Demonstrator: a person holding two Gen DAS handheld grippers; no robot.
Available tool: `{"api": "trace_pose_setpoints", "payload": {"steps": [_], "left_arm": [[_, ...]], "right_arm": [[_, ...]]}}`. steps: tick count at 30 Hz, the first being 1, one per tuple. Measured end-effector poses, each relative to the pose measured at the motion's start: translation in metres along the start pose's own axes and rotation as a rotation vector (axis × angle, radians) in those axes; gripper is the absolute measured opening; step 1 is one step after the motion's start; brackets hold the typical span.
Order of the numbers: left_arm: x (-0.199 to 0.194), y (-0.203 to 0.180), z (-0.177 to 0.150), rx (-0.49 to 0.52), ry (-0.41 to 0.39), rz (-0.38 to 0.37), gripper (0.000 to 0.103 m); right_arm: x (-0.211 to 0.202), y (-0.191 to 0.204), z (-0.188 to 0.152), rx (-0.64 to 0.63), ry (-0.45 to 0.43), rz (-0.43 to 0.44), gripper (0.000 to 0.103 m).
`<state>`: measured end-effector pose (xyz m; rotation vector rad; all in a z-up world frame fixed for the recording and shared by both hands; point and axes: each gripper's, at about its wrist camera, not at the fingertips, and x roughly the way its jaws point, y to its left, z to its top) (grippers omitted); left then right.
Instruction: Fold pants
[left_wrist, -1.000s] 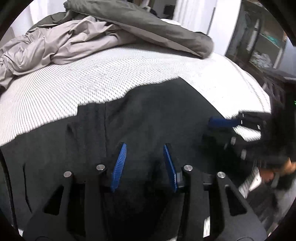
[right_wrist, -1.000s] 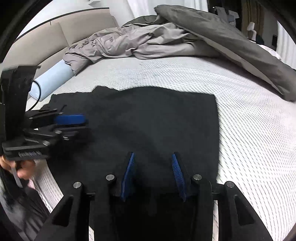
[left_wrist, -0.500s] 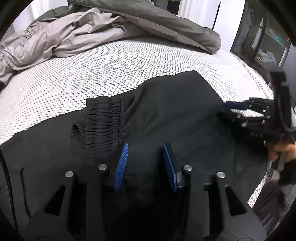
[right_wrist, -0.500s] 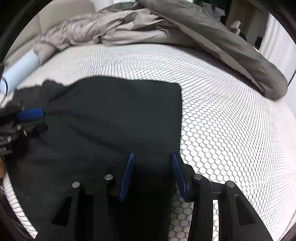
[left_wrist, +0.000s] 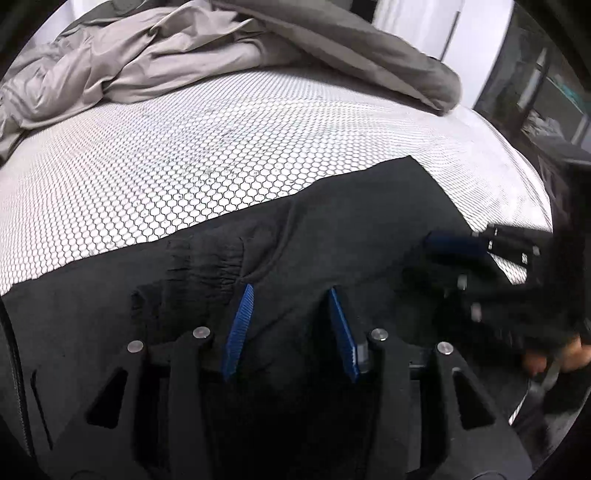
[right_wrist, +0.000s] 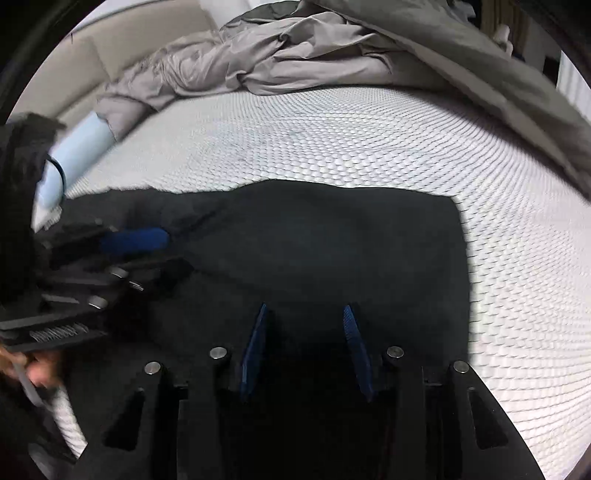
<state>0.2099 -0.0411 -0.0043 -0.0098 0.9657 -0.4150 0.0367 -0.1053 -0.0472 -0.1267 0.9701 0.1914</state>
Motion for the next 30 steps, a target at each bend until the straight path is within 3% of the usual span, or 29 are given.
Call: {"api": "trace_pose_setpoints", "payload": {"steps": [3, 7, 11, 16, 19, 21, 23, 26, 28, 30], "left_arm": [[-0.009, 0.01, -0.004, -0.032, -0.013, -0.028, 0.039], [-0.025, 0.012, -0.007, -0.057, -0.032, 0.026, 0.039], [-0.042, 0.008, 0.0, -0.057, -0.099, 0.019, 0.043], [-0.004, 0.019, 0.006, -0.074, -0.021, 0.062, 0.044], [-0.006, 0.021, 0.003, -0.049, -0.031, 0.034, 0.044], [-0.012, 0.022, -0.003, -0.05, -0.033, 0.025, 0.044], [-0.023, 0.02, -0.008, -0.045, -0.039, 0.055, 0.044], [-0.057, 0.014, -0.021, -0.026, -0.098, 0.028, 0.044], [-0.079, 0.01, -0.035, -0.009, -0.141, -0.004, 0.044], [-0.089, 0.006, -0.048, -0.032, -0.149, -0.027, 0.045]], "right_arm": [[-0.003, -0.027, -0.007, 0.054, 0.008, -0.138, 0.043], [-0.018, -0.031, -0.008, 0.077, -0.045, -0.118, 0.043], [-0.025, -0.01, 0.004, 0.077, -0.087, 0.01, 0.043], [0.016, 0.021, 0.03, 0.064, -0.043, 0.047, 0.043], [0.023, 0.02, 0.035, 0.018, -0.023, 0.006, 0.043], [0.02, 0.004, 0.031, 0.011, -0.021, -0.167, 0.044], [0.012, -0.02, 0.023, 0.064, -0.015, -0.224, 0.044], [-0.019, -0.029, 0.01, 0.112, -0.066, -0.173, 0.044], [-0.047, -0.016, -0.003, 0.076, -0.135, -0.076, 0.046], [-0.063, -0.001, -0.018, 0.029, -0.157, -0.041, 0.046]]}}
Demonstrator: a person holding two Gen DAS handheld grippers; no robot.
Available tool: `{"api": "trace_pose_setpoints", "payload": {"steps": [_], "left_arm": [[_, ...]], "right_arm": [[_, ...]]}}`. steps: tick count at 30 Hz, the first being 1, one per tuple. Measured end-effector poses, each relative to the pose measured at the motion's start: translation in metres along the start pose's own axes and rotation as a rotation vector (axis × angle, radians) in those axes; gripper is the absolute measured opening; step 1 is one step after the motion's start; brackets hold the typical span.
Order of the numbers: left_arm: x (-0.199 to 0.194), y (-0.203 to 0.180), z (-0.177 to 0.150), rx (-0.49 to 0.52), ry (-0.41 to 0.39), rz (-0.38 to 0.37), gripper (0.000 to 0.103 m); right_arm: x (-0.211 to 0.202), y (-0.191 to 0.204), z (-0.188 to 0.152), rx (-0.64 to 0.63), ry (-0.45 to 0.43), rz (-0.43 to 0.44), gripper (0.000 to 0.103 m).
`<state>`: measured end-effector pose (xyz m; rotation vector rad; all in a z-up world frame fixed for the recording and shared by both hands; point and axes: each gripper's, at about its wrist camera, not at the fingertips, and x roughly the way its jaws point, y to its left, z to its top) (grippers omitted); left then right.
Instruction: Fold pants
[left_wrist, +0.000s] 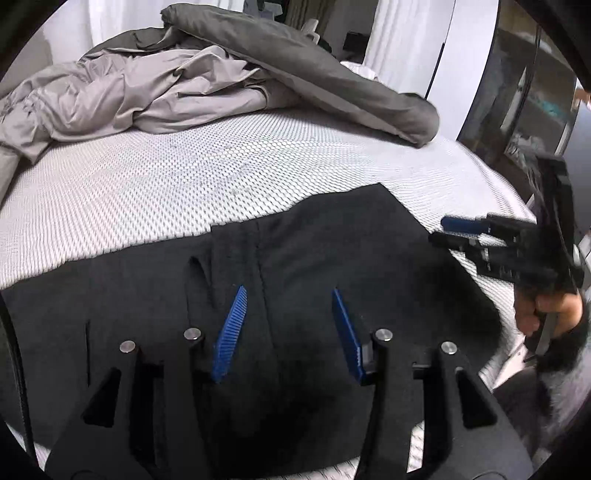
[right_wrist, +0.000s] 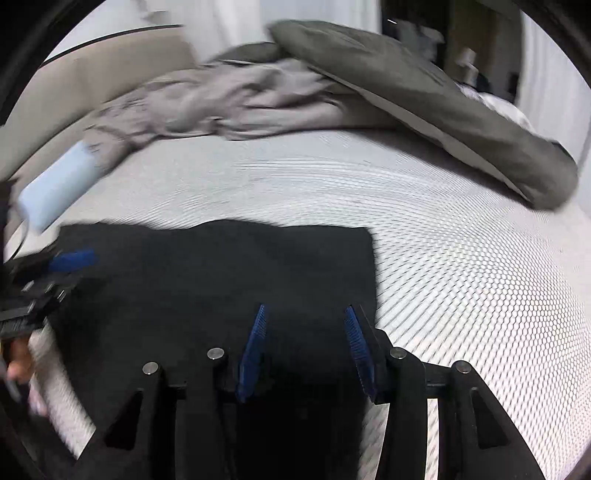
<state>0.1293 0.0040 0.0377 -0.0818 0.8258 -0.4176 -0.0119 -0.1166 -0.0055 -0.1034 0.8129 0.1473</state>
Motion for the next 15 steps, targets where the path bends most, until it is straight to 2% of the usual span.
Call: {"api": "trace_pose_setpoints", "payload": {"steps": [2, 4, 7, 8, 10, 12, 13, 15], "left_arm": [[0.004, -0.009, -0.009, -0.012, 0.028, -0.044, 0.045], [0.018, -0.026, -0.019, 0.042, 0.091, -0.07, 0.045], [0.032, -0.037, -0.034, 0.144, 0.131, -0.009, 0.045], [0.03, -0.036, -0.037, 0.16, 0.128, -0.006, 0.045], [0.023, -0.029, -0.04, 0.146, 0.13, -0.026, 0.045], [0.012, -0.018, -0.047, 0.136, 0.14, -0.018, 0.045], [0.006, -0.016, -0.052, 0.138, 0.139, -0.011, 0.045], [-0.011, -0.01, -0.056, 0.139, 0.116, -0.013, 0.045]], "right_arm": [[-0.009, 0.02, -0.018, -0.025, -0.006, 0.062, 0.047], [0.0, 0.043, -0.032, -0.049, 0.046, 0.112, 0.047], [0.022, 0.073, -0.051, -0.164, 0.124, 0.07, 0.047], [0.023, 0.072, -0.056, -0.183, 0.12, 0.06, 0.047], [0.016, 0.054, -0.06, -0.159, 0.105, 0.027, 0.047], [0.009, 0.028, -0.063, -0.13, 0.086, -0.063, 0.047], [0.003, 0.005, -0.067, -0.085, 0.091, -0.085, 0.052], [-0.006, -0.03, -0.071, 0.063, 0.079, -0.009, 0.055]]}}
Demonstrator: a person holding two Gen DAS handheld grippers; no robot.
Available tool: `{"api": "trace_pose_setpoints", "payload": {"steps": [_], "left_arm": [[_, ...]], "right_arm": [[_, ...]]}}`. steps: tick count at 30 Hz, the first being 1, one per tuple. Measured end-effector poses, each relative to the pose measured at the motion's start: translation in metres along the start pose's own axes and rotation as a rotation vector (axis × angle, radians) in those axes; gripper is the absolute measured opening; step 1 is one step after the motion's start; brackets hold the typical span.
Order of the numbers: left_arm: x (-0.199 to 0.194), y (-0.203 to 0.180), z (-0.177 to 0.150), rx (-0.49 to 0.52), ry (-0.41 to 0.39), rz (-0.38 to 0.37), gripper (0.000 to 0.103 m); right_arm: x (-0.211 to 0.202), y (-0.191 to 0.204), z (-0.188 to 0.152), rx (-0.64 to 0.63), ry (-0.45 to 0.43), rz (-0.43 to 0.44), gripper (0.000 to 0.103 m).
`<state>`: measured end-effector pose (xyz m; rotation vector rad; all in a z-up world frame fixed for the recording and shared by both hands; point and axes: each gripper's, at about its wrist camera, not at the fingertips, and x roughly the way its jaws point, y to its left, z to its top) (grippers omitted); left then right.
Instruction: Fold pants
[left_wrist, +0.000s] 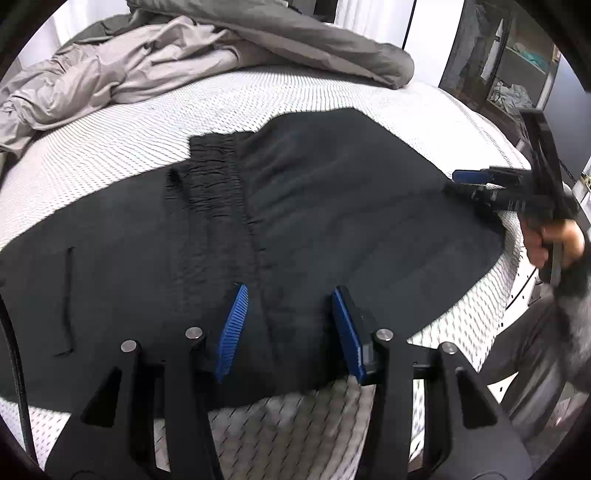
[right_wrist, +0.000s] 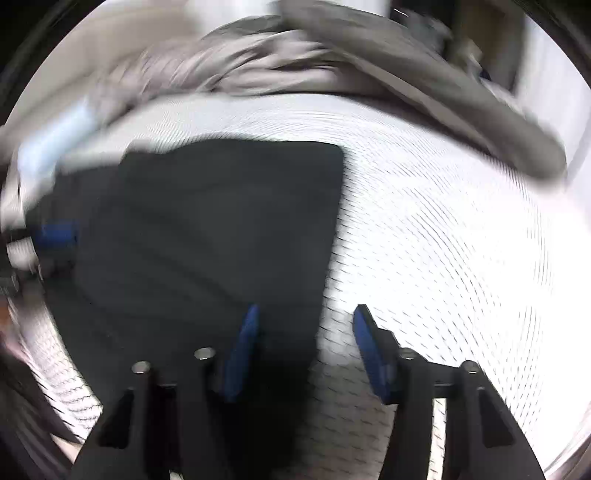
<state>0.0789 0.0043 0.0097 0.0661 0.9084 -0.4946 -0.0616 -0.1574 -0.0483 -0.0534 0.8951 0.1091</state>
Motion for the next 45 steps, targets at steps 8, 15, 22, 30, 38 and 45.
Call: {"api": "trace_pose_setpoints", "payload": {"steps": [8, 15, 22, 30, 38, 45], "left_arm": [[-0.052, 0.076, 0.004, -0.313, -0.191, 0.021, 0.057], [-0.062, 0.133, -0.015, -0.521, -0.207, 0.15, 0.059], [-0.085, 0.17, -0.051, -0.643, -0.222, 0.258, 0.059], [-0.123, 0.201, -0.106, -0.802, -0.276, 0.302, 0.059], [-0.111, 0.21, -0.121, -0.886, -0.234, 0.24, 0.06], [-0.083, 0.234, -0.097, -1.019, -0.252, 0.309, 0.02]], "right_arm": [[0.016, -0.054, 0.0, 0.348, -0.001, 0.428, 0.055], [0.042, -0.021, 0.02, 0.256, 0.031, 0.414, 0.014], [0.029, -0.038, 0.031, 0.207, 0.021, 0.166, 0.041], [-0.033, -0.049, 0.017, 0.236, -0.124, 0.153, 0.057], [-0.04, -0.053, 0.006, 0.234, -0.107, 0.177, 0.057], [-0.026, -0.033, 0.006, 0.18, -0.077, 0.211, 0.057]]}}
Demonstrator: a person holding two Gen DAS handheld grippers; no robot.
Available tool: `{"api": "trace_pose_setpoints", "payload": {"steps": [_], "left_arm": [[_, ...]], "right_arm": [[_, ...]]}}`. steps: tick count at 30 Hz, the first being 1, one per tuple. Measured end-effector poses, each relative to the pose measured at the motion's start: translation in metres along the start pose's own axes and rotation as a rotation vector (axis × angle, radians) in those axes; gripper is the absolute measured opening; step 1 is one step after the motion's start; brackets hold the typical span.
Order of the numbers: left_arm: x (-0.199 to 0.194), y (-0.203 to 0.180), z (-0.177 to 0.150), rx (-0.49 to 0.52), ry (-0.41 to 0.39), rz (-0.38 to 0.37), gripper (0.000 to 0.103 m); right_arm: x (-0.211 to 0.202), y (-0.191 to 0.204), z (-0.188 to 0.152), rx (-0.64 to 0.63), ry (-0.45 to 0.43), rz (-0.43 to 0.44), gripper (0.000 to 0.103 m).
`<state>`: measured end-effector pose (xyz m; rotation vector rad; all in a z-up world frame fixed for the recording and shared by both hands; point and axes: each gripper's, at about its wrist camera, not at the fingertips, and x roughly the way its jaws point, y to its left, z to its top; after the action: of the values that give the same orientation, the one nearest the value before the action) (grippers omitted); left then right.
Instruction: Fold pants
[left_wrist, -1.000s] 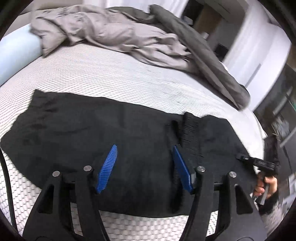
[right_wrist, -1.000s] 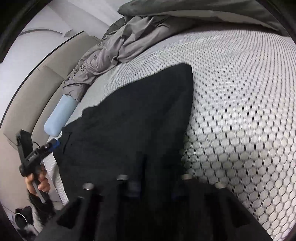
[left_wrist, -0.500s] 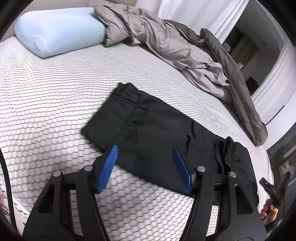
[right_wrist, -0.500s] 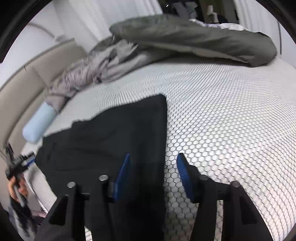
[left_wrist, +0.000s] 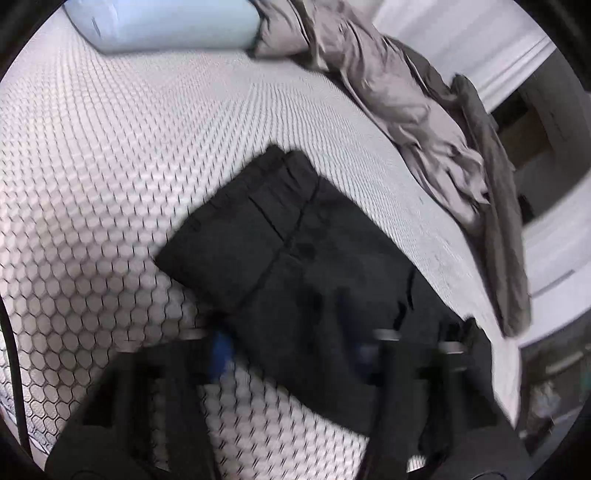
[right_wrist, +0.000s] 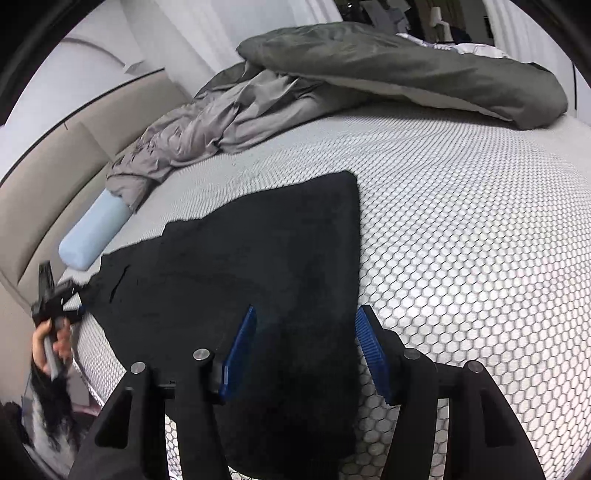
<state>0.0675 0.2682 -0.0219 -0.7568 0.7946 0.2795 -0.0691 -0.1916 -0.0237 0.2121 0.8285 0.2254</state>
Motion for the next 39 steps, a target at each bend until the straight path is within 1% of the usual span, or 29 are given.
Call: {"api": "trace_pose_setpoints", "payload": {"steps": [1, 2, 4, 5, 7, 8, 9, 11, 12, 14, 15, 16, 17, 18, 19, 20, 22, 23, 24, 25, 26, 27, 28, 30, 33, 35, 36, 37, 39], "left_arm": [[-0.003, -0.008, -0.001, 0.036, -0.032, 0.033, 0.011], [-0.01, -0.019, -0.003, 0.084, -0.078, 0.052, 0.007], [-0.029, -0.044, -0.009, 0.153, -0.159, 0.071, 0.004], [-0.04, -0.06, -0.013, 0.187, -0.197, 0.062, 0.003], [-0.058, -0.094, -0.024, 0.264, -0.242, 0.027, 0.003], [-0.069, -0.118, -0.034, 0.318, -0.258, -0.008, 0.003], [-0.076, -0.135, -0.041, 0.356, -0.26, -0.033, 0.003], [-0.088, -0.188, -0.065, 0.474, -0.239, -0.127, 0.003], [-0.091, -0.207, -0.075, 0.518, -0.229, -0.155, 0.003], [-0.093, -0.26, -0.104, 0.637, -0.177, -0.258, 0.003], [-0.092, -0.28, -0.118, 0.679, -0.132, -0.311, 0.003], [-0.087, -0.303, -0.135, 0.727, -0.064, -0.372, 0.005], [-0.08, -0.322, -0.15, 0.76, 0.005, -0.435, 0.013], [-0.069, -0.343, -0.171, 0.804, 0.119, -0.521, 0.02], [-0.059, -0.356, -0.186, 0.833, 0.209, -0.586, 0.039], [-0.049, -0.365, -0.202, 0.855, 0.31, -0.656, 0.049], [-0.042, -0.369, -0.217, 0.873, 0.374, -0.711, 0.049], [-0.043, -0.367, -0.219, 0.886, 0.378, -0.724, 0.049], [-0.044, -0.362, -0.217, 0.897, 0.363, -0.728, 0.05], [-0.044, -0.358, -0.211, 0.899, 0.342, -0.722, 0.057], [-0.043, -0.351, -0.204, 0.901, 0.3, -0.693, 0.068], [-0.04, -0.341, -0.193, 0.901, 0.251, -0.649, 0.073], [-0.035, -0.331, -0.185, 0.892, 0.186, -0.586, 0.075], [-0.023, -0.308, -0.171, 0.851, 0.125, -0.479, 0.075], [0.009, -0.281, -0.149, 0.781, 0.088, -0.347, 0.075], [0.023, -0.266, -0.141, 0.754, 0.1, -0.314, 0.075], [0.03, -0.255, -0.138, 0.734, 0.098, -0.294, 0.075], [0.034, -0.249, -0.133, 0.719, 0.094, -0.274, 0.075], [0.042, -0.233, -0.125, 0.697, 0.101, -0.244, 0.075]], "right_arm": [[0.001, 0.0, -0.001, 0.001, 0.007, 0.002, 0.057], [0.0, -0.001, -0.002, 0.002, 0.008, 0.003, 0.057], [-0.002, -0.002, 0.0, 0.002, 0.002, 0.003, 0.057], [-0.005, -0.004, 0.0, 0.003, -0.007, 0.002, 0.057], [-0.007, -0.006, 0.0, 0.002, -0.017, -0.009, 0.057], [-0.009, -0.006, 0.0, -0.002, -0.022, -0.018, 0.057], [-0.01, -0.007, 0.0, -0.005, -0.024, -0.021, 0.057], [-0.014, -0.009, 0.001, -0.008, -0.031, -0.023, 0.057], [-0.016, -0.01, 0.001, -0.009, -0.036, -0.025, 0.057], [-0.022, -0.014, 0.0, -0.009, -0.05, -0.029, 0.057], [-0.025, -0.016, 0.0, -0.006, -0.056, -0.031, 0.057], [-0.026, -0.017, 0.0, -0.004, -0.06, -0.035, 0.058], [-0.028, -0.02, 0.0, 0.0, -0.065, -0.043, 0.058], [-0.028, -0.021, 0.001, 0.003, -0.067, -0.048, 0.058], [-0.029, -0.024, 0.001, 0.008, -0.069, -0.055, 0.058], [-0.029, -0.026, 0.001, 0.012, -0.07, -0.058, 0.058], [-0.03, -0.032, 0.001, 0.027, -0.072, -0.074, 0.058], [-0.03, -0.034, 0.001, 0.033, -0.071, -0.078, 0.058], [-0.031, -0.036, 0.0, 0.04, -0.069, -0.083, 0.058], [-0.03, -0.037, 0.0, 0.044, -0.066, -0.084, 0.058], [-0.028, -0.037, -0.001, 0.043, -0.056, -0.078, 0.058], [-0.026, -0.035, -0.001, 0.038, -0.046, -0.072, 0.058], [-0.022, -0.032, -0.001, 0.032, -0.038, -0.066, 0.058], [-0.016, -0.025, -0.002, 0.025, -0.016, -0.038, 0.058], [-0.009, -0.01, -0.001, 0.028, 0.016, 0.096, 0.058], [-0.006, 0.0, 0.0, 0.029, 0.033, 0.204, 0.058], [-0.004, 0.003, 0.0, 0.032, 0.042, 0.239, 0.058], [0.001, 0.007, -0.001, 0.042, 0.07, 0.292, 0.058], [0.014, 0.012, -0.002, 0.06, 0.129, 0.33, 0.058]]}}
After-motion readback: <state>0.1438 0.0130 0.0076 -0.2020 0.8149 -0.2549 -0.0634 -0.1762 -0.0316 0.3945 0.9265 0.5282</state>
